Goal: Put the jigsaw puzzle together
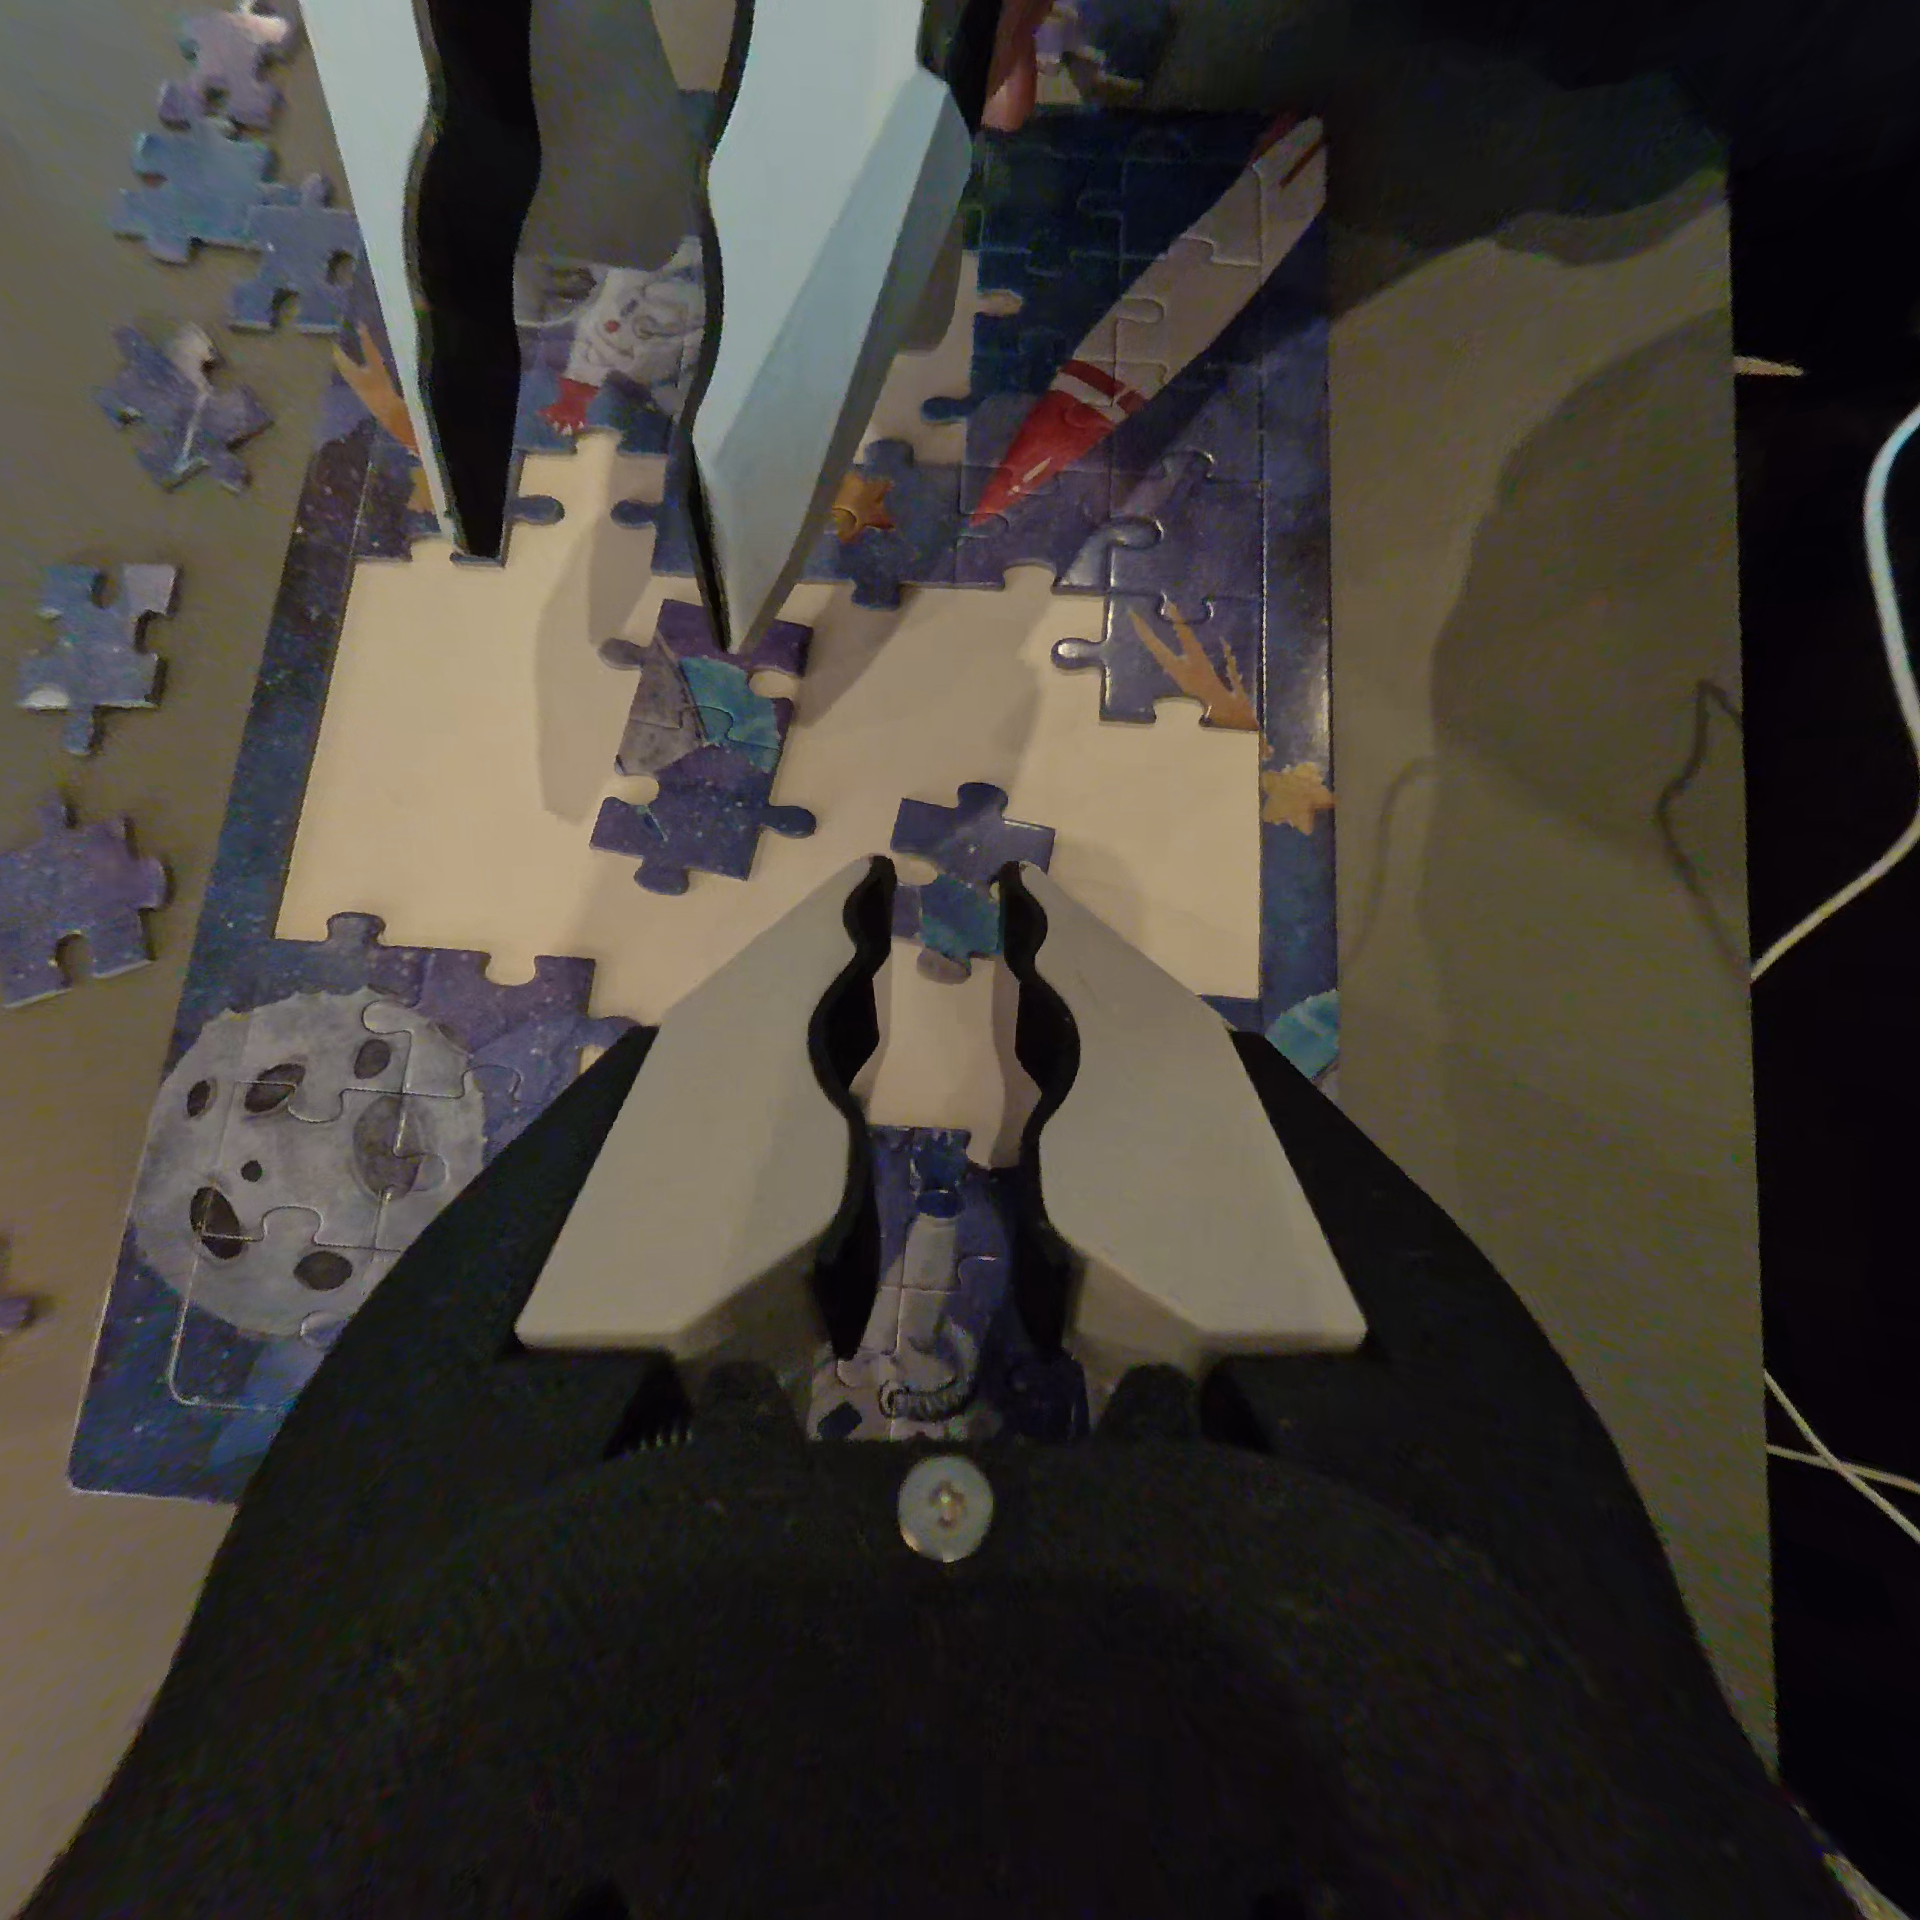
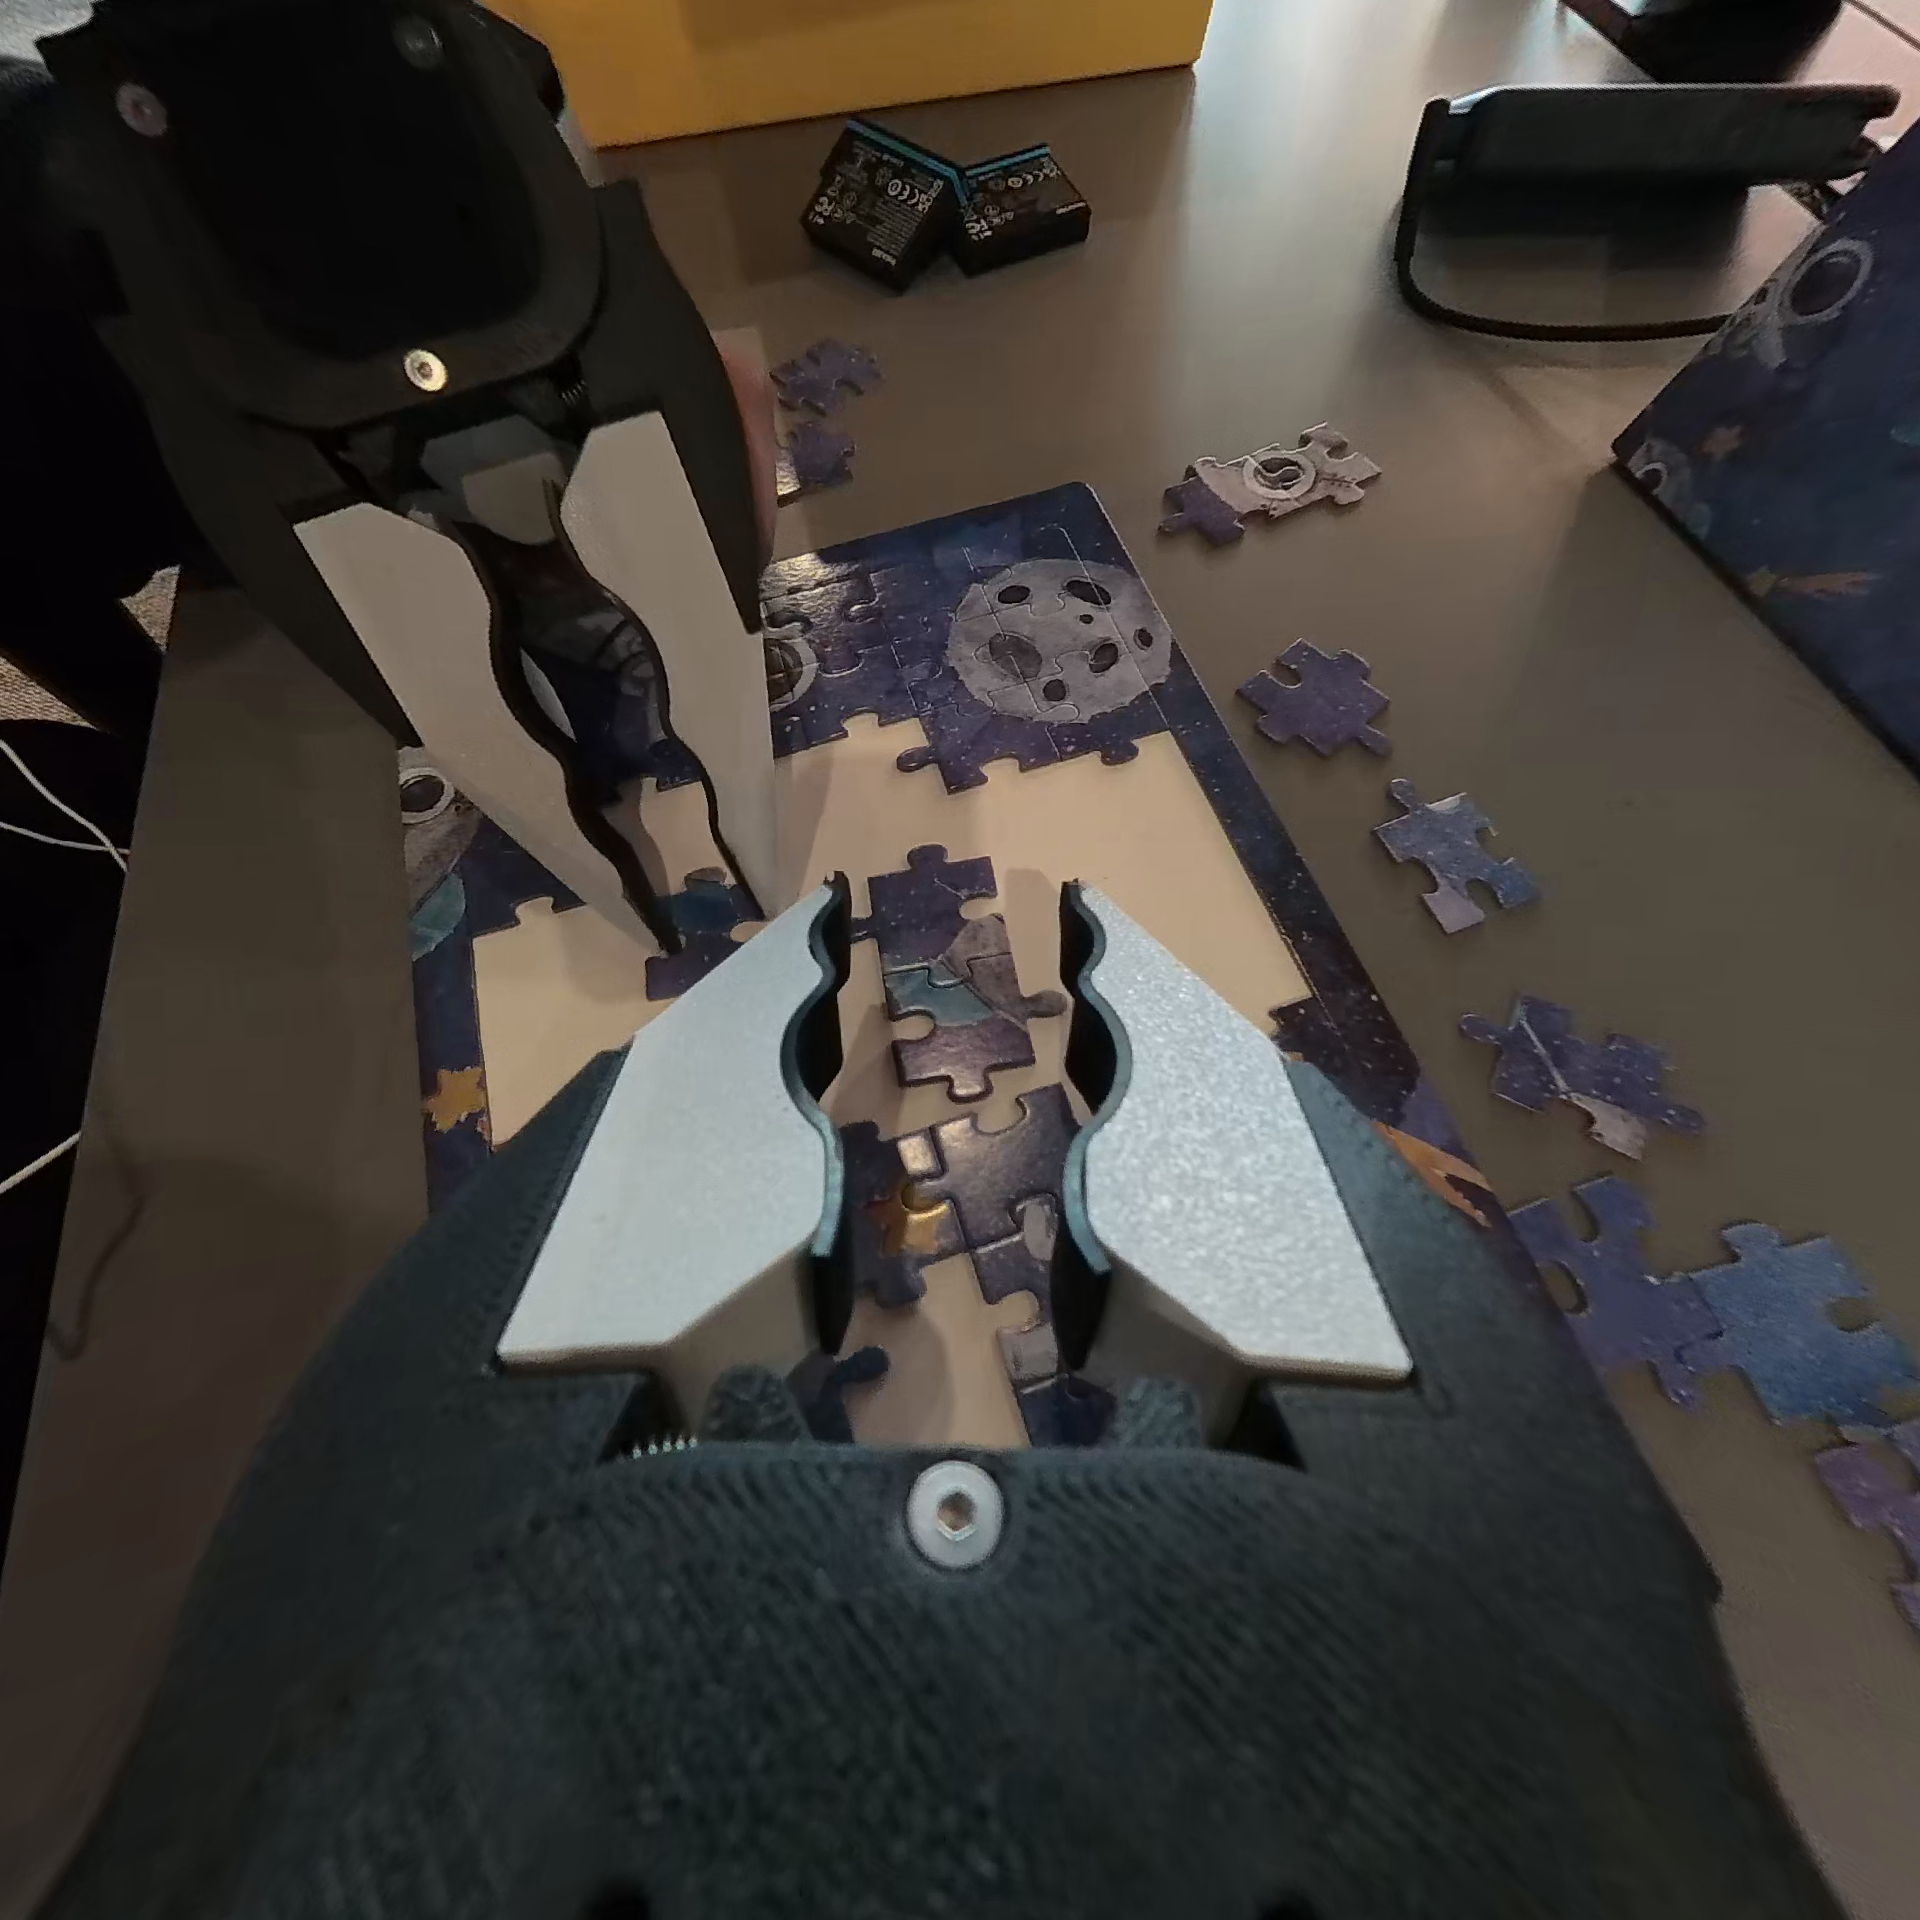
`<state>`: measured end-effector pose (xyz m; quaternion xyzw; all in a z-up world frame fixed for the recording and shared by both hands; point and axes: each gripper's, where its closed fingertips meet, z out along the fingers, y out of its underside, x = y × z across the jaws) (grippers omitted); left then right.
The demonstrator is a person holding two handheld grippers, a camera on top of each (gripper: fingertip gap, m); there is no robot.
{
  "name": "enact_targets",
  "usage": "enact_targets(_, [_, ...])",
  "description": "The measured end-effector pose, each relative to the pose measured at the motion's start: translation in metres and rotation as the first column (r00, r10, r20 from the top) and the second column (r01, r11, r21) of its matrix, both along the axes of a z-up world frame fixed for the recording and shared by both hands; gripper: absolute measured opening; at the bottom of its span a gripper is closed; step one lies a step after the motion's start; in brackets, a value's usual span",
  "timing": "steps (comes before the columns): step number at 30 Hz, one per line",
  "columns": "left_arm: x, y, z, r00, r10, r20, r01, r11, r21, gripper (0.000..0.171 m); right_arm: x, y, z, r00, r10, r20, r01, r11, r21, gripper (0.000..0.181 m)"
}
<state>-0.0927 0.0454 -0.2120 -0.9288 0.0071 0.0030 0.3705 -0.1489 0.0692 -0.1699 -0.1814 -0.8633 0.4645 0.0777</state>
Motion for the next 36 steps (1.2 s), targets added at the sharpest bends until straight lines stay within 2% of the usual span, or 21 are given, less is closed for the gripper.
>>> enact_targets(3, [0.004, 0.0, 0.0, 0.999, -0.002, 0.043, 0.002, 1.0, -0.003, 0.012, 0.001, -0.001, 0.0, 1.0, 0.003, -0.001, -0.003, 1.0, 0.003, 0.04])
enact_targets(11, [0.006, 0.001, 0.0, 0.998, 0.002, 0.056, -0.002, 1.0, -0.007, 0.008, 0.001, -0.001, -0.001, 1.0, 0.005, -0.005, -0.005, 1.0, 0.008, 0.04])
enact_targets(13, [0.007, 0.002, 0.001, 0.998, -0.002, 0.055, 0.002, 1.0, -0.002, 0.0, 0.001, -0.001, 0.0, 1.0, 0.004, -0.008, -0.004, 1.0, 0.005, 0.039])
enact_targets(17, [0.005, 0.001, 0.001, 0.999, 0.007, 0.046, -0.006, 1.0, -0.01, 0.0, 0.001, -0.001, 0.001, 1.0, 0.003, -0.011, -0.003, 1.0, 0.002, 0.039])
enact_targets(20, [-0.001, -0.002, 0.005, 0.999, 0.024, 0.022, -0.024, 1.0, 0.0, 0.009, 0.002, -0.001, 0.0, 1.0, 0.007, -0.009, -0.007, 1.0, 0.005, 0.04])
enact_targets(22, [-0.004, -0.004, 0.01, 0.999, 0.034, 0.018, -0.035, 0.999, 0.02, 0.024, 0.005, -0.003, -0.001, 1.0, 0.025, 0.003, -0.025, 1.0, 0.008, 0.04])
enact_targets(25, [-0.008, -0.009, 0.012, 0.998, 0.052, 0.042, -0.053, 0.998, 0.032, 0.045, 0.025, -0.011, -0.01, 0.99, 0.125, 0.069, -0.127, 0.992, 0.022, 0.044])
enact_targets(29, [-0.009, -0.013, 0.005, 0.997, 0.053, 0.06, -0.054, 0.998, 0.012, 0.046, 0.046, -0.022, -0.023, 0.972, 0.214, 0.096, -0.222, 0.971, 0.09, 0.044])
enact_targets(33, [-0.01, -0.01, 0.0, 0.997, 0.058, 0.058, -0.058, 0.998, 0.005, 0.045, 0.046, -0.02, -0.039, 0.977, 0.201, 0.076, -0.212, 0.957, 0.198, 0.045])
enact_targets(36, [-0.009, -0.009, 0.0, 0.996, 0.054, 0.065, -0.055, 0.998, 0.013, 0.044, 0.046, -0.022, -0.039, 0.977, 0.195, 0.091, -0.209, 0.96, 0.188, 0.042])
